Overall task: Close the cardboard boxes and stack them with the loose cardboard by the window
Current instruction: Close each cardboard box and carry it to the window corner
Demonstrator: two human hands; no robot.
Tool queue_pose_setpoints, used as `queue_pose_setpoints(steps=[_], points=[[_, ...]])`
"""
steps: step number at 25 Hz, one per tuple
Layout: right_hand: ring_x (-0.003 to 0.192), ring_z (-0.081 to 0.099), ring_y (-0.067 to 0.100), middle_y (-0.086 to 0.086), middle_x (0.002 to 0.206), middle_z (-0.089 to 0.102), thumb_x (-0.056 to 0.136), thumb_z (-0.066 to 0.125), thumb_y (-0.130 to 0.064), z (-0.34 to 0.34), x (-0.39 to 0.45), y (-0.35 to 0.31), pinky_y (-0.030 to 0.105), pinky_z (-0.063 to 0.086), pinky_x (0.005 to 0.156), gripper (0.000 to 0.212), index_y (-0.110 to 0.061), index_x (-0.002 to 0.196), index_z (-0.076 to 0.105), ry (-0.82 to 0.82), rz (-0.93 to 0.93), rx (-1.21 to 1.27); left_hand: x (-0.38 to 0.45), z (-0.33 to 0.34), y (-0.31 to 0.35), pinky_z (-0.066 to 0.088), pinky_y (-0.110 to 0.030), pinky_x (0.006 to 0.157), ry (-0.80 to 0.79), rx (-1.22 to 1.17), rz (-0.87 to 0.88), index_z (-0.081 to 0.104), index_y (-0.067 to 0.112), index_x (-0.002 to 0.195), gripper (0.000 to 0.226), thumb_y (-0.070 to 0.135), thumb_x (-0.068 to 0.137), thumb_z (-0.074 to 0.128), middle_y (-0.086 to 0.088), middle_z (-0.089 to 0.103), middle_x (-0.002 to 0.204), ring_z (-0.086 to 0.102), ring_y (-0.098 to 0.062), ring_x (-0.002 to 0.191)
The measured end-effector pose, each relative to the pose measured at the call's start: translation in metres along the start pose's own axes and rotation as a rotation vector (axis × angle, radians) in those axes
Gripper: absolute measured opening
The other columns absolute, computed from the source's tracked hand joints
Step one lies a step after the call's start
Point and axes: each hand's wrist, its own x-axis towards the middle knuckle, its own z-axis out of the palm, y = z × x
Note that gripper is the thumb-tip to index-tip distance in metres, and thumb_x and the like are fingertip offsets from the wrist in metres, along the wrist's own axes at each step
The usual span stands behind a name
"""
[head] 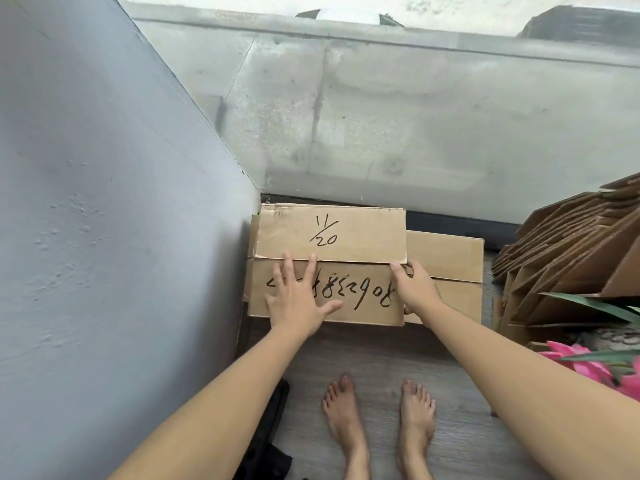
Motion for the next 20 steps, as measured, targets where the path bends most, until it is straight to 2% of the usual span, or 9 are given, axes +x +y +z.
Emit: queue_pose_setpoints(steps=[4,8,10,13,17,20], points=[[0.115,0.059,0.034,0.008,0.124,0.062,0.098,0.049,-0.050,0.008,-0.002,-0.010,0.055,0.053,0.092,0.043,-0.029,0.135,0.049,-0.009,-0.008,-0.007,0.009,0.002,-0.020,0.035,-0.061,0.111,-0.018,0.082,-0.002,-0.016,0.046,0.155,0.119,0.075,0.074,0.066,-0.003,-0.026,0.165,-0.008,-0.033,0.154],[0.108,0.061,0.031,0.005,0.119,0.060,0.098,0.054,-0.042,0.029,-0.008,-0.023,0.054,0.060,0.078,0.043,-0.030,0.138,0.046,-0.094,-0.022,0.040,0.020,-0.008,-0.052,0.035,-0.061,0.112,0.002,0.073,-0.017,-0.013,0.048,0.155,0.120,0.066,0.073,0.074,0.001,-0.023,0.165,-0.007,-0.030,0.154],[0.112,0.060,0.031,0.005,0.125,0.059,0.097,0.056,-0.041,0.037,-0.009,-0.026,0.054,0.059,0.082,0.048,-0.030,0.142,0.043,-0.132,-0.027,0.059,0.023,-0.012,-0.064,0.035,-0.061,0.112,-0.003,0.074,-0.019,-0.011,0.048,0.155,0.120,0.062,0.073,0.076,0.001,-0.023,0.165,-0.006,-0.030,0.154],[0.124,0.054,0.030,0.006,0.139,0.055,0.096,0.059,-0.042,0.039,-0.013,-0.027,0.054,0.052,0.096,0.059,-0.029,0.149,0.036,-0.160,-0.025,0.023,0.023,-0.015,-0.069,0.035,-0.060,0.111,-0.010,0.089,-0.011,-0.010,0.047,0.156,0.120,0.060,0.074,0.077,0.000,-0.021,0.166,-0.005,-0.031,0.154],[0.135,0.046,0.032,0.010,0.147,0.050,0.095,0.053,-0.055,0.027,-0.029,-0.025,0.044,0.041,0.107,0.074,-0.021,0.155,0.026,-0.103,-0.116,-0.352,0.012,-0.018,-0.060,0.032,-0.060,0.114,0.046,0.156,0.014,-0.008,0.038,0.158,0.116,0.065,0.078,0.071,-0.006,-0.015,0.167,-0.002,-0.032,0.154],[0.132,0.048,0.032,0.010,0.145,0.051,0.095,0.049,-0.059,0.001,-0.063,-0.025,0.042,0.039,0.104,0.073,-0.021,0.154,0.027,-0.030,-0.181,-0.566,-0.013,-0.032,-0.044,0.029,-0.055,0.116,0.085,0.241,0.085,-0.004,0.029,0.160,0.108,0.065,0.085,0.065,-0.009,-0.007,0.167,0.003,-0.032,0.154]])
